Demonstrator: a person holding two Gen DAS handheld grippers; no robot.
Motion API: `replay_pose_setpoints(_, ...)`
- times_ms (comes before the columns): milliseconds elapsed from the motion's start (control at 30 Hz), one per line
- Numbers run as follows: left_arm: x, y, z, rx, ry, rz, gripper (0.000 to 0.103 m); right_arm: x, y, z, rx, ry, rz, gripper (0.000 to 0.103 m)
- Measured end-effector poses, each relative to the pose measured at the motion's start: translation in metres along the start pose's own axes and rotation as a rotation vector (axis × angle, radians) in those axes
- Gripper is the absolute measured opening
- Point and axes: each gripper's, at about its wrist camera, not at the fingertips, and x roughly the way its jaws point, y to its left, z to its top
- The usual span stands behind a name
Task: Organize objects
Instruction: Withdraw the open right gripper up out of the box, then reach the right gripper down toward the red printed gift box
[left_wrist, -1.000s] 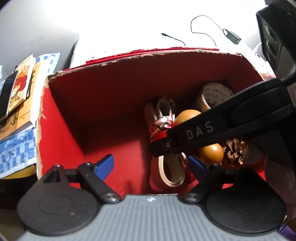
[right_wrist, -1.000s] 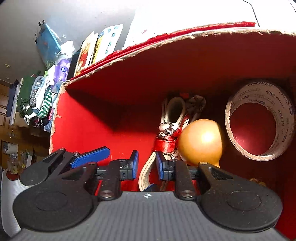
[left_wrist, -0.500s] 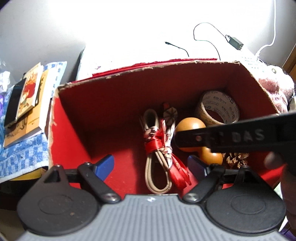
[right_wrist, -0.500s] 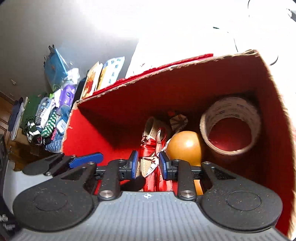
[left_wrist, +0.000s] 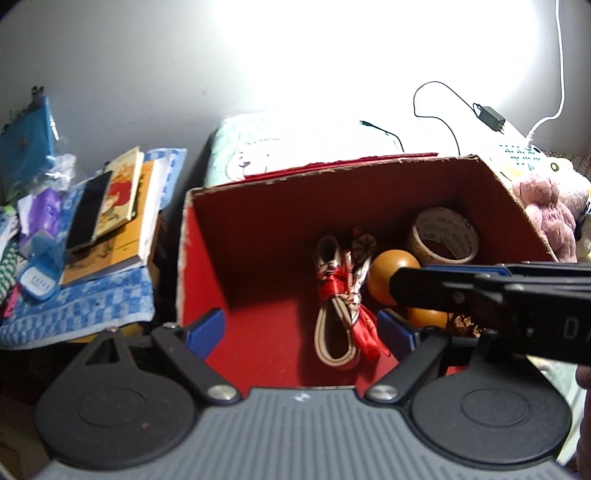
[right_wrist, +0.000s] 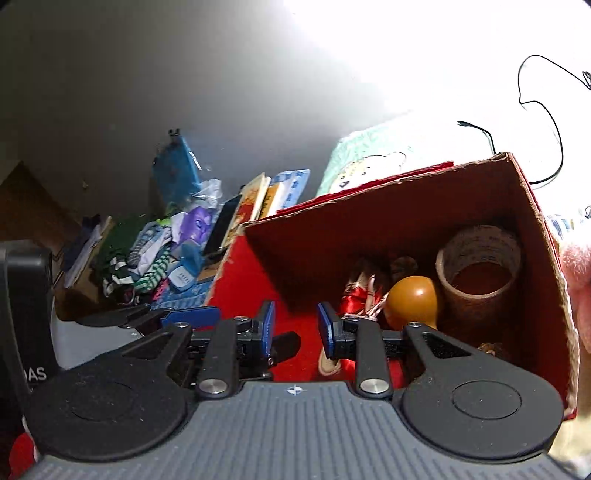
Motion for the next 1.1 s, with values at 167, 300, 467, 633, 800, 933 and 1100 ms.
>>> replay_pose_setpoints(167, -0.018, -0.002, -0.012, -0.023, -0.001, 0.045, 0.090, -0.014, 0.007, -0.010, -0.023, -0.014, 0.033, 0.029)
replay_pose_setpoints(300, -0.029, -0.005, -0.021, -0.036, 0.000, 0.077, 0.091, -0.028, 0.010, -0.017, -0.035, -0.020, 0.070, 0.031)
replay_pose_setpoints(467, -0.038, -0.011, -0.031, -0.059, 0.003, 0.111, 0.094, -0.039, 0.012, -0.026, -0.036, -0.006, 0.128, 0.033)
replay_pose_setpoints(633, -0.046, -0.016, -0.040, -0.075, 0.011, 0.132, 0.094, -0.047, 0.011, -0.033, -0.039, 0.001, 0.160, 0.034)
replay_pose_setpoints(800, -0.047, -0.020, -0.049, -0.085, 0.034, 0.155, 0.094, -0.051, 0.006, -0.040, -0.025, 0.020, 0.204, 0.034)
replay_pose_setpoints(933, -0.044, -0.022, -0.058, -0.090, 0.062, 0.173, 0.094, -0.052, 0.004, -0.048, -0.017, 0.049, 0.229, 0.034)
replay_pose_setpoints(1100, -0.034, -0.023, -0.072, -0.103, 0.120, 0.186, 0.094, -0.044, -0.004, -0.060, 0.018, 0.111, 0.224, 0.035)
